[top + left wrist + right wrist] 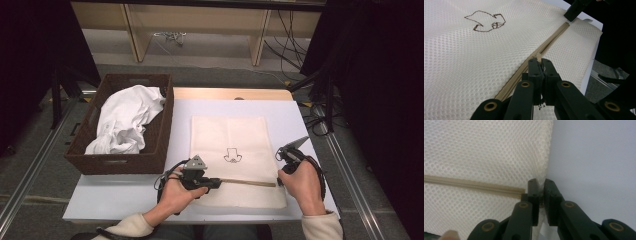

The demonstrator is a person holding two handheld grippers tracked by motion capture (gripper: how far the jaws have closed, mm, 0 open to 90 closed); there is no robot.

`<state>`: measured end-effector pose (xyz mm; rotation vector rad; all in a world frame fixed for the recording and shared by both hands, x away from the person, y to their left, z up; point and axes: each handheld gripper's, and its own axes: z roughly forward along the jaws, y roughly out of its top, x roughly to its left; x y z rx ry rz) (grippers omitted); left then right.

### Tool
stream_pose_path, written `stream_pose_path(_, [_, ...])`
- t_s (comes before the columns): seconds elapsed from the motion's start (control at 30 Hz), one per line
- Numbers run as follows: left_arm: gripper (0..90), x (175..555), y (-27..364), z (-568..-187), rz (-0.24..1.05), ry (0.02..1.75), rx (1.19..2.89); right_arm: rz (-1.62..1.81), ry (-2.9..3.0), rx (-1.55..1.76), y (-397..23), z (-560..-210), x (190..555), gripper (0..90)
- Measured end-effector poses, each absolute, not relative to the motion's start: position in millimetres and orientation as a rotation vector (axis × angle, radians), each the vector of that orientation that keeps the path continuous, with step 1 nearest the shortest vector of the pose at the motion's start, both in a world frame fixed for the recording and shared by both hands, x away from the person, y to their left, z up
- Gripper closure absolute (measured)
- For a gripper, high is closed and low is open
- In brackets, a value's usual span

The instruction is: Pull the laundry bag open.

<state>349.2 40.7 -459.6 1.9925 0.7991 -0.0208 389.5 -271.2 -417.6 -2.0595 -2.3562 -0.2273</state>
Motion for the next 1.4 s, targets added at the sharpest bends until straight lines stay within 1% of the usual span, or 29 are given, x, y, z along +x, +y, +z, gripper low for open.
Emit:
stream_pose_path(0.23, [87.0,349.9,44.4,-460.7,-0.008,0.779,1.992,-0.235,-2.354,-2.040,-271.7,-418.2,390.5,85.4])
stream_pose_path(0.27, [87.0,349.4,44.7,-460.9,-0.019,0.789,1.991,-0.234,-2.334,-2.096,-268.5,-418.6,390.4,85.4])
stream_pose_path(0.43, [87.1,349.7,46.8,-460.8,-0.016,0.776,1.994,-0.246,-2.327,-2.095,-268.9,-418.6,390.6,85.4])
stream_pose_path(0.5, [87.1,348.7,47.5,-460.4,-0.002,0.791,1.993,-0.250,-2.337,-2.095,-267.6,-418.7,389.7,85.4])
stream_pose_path(0.57, [87.1,349.9,51.1,-459.8,-0.010,0.785,1.988,-0.227,-2.366,-2.060,-270.6,-417.6,389.5,85.5])
stream_pose_path(0.6, [87.1,348.8,52.2,-459.7,-0.014,0.809,1.977,-0.228,-2.353,-2.069,-270.6,-417.7,389.4,85.4])
stream_pose_path(0.7, [87.1,348.8,55.3,-460.5,-0.001,0.793,1.988,-0.212,-2.349,-2.077,-269.2,-417.6,389.7,85.4])
stream_pose_path(0.73, [87.1,347.5,55.5,-460.7,-0.004,0.817,1.983,-0.212,-2.354,-2.069,-269.4,-417.3,389.8,85.5])
stream_pose_path(0.77, [87.1,348.3,56.5,-460.8,0.002,0.798,1.989,-0.219,-2.363,-2.059,-269.8,-417.6,389.7,85.4])
stream_pose_path(1.03, [87.1,347.7,58.4,-459.8,-0.006,0.795,1.986,-0.221,-2.360,-2.054,-269.1,-417.9,389.4,85.4])
stream_pose_path(1.13, [87.1,347.5,59.5,-459.6,0.013,0.799,1.992,-0.217,-2.344,-2.061,-268.2,-417.8,389.6,85.4])
stream_pose_path(1.17, [87.1,346.0,58.7,-459.6,-0.002,0.824,1.969,-0.208,-2.351,-2.063,-268.5,-417.9,389.6,85.5])
stream_pose_path(1.4, [87.1,345.9,66.8,-458.8,0.005,0.815,1.982,-0.206,-2.349,-2.068,-268.4,-419.3,390.3,85.5])
